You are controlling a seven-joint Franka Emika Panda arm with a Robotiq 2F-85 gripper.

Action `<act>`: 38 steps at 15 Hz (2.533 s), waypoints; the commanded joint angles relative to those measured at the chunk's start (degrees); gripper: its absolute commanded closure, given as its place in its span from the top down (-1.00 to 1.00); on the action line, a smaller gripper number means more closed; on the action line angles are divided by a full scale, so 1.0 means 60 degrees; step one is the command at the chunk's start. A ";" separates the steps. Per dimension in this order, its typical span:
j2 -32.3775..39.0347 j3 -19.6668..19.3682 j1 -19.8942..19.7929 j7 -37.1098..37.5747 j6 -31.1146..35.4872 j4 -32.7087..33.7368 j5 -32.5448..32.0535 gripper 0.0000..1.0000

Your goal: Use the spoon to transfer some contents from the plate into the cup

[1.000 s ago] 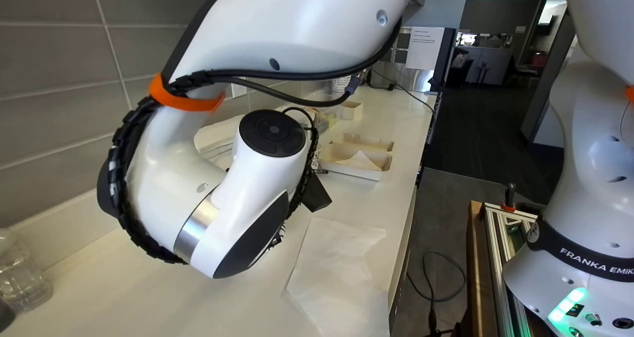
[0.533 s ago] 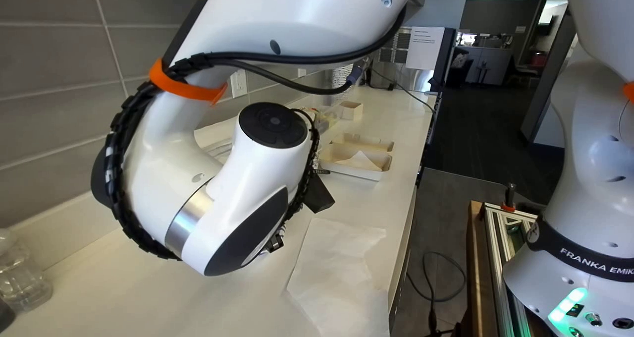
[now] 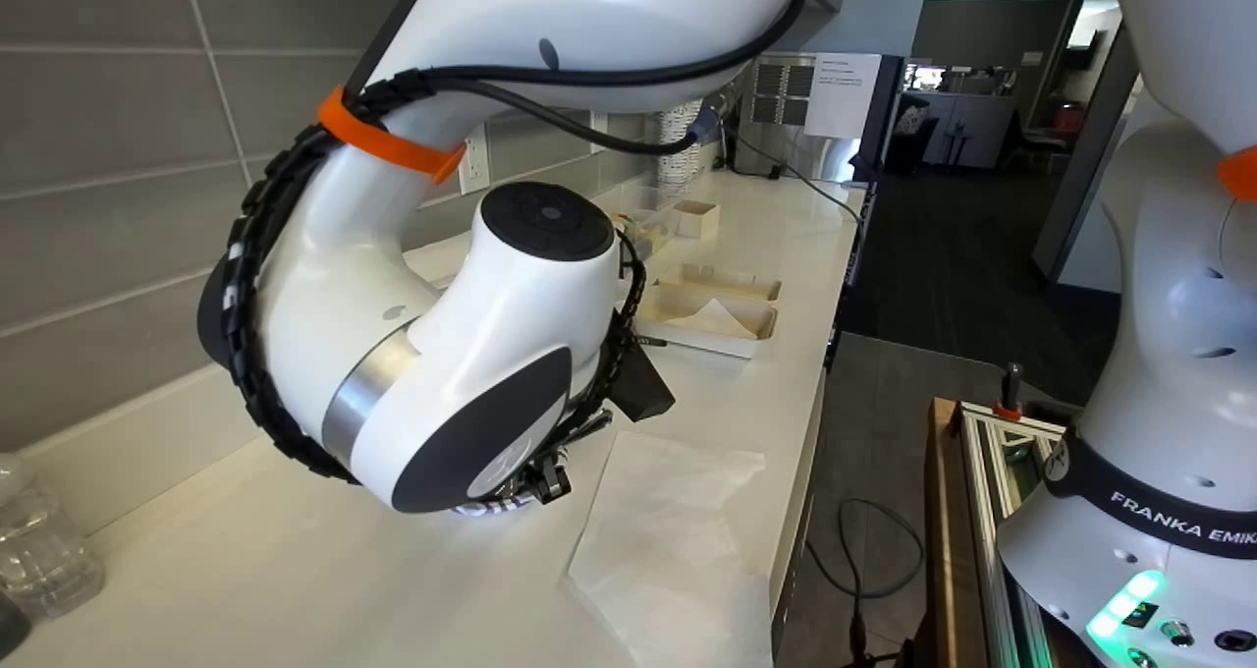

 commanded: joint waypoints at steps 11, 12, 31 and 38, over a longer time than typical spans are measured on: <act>-0.0325 0.2773 -0.3822 -0.0752 -0.0534 0.0102 0.1938 -0.96; -0.0332 0.3011 -0.4155 -0.0714 -0.0657 0.0088 0.2013 -0.96; -0.2039 0.8714 -1.1604 -0.0352 -0.2659 -0.3146 0.1696 -0.96; -0.1562 1.1867 -1.4944 -0.0315 -0.2283 -0.4996 0.0059 -0.96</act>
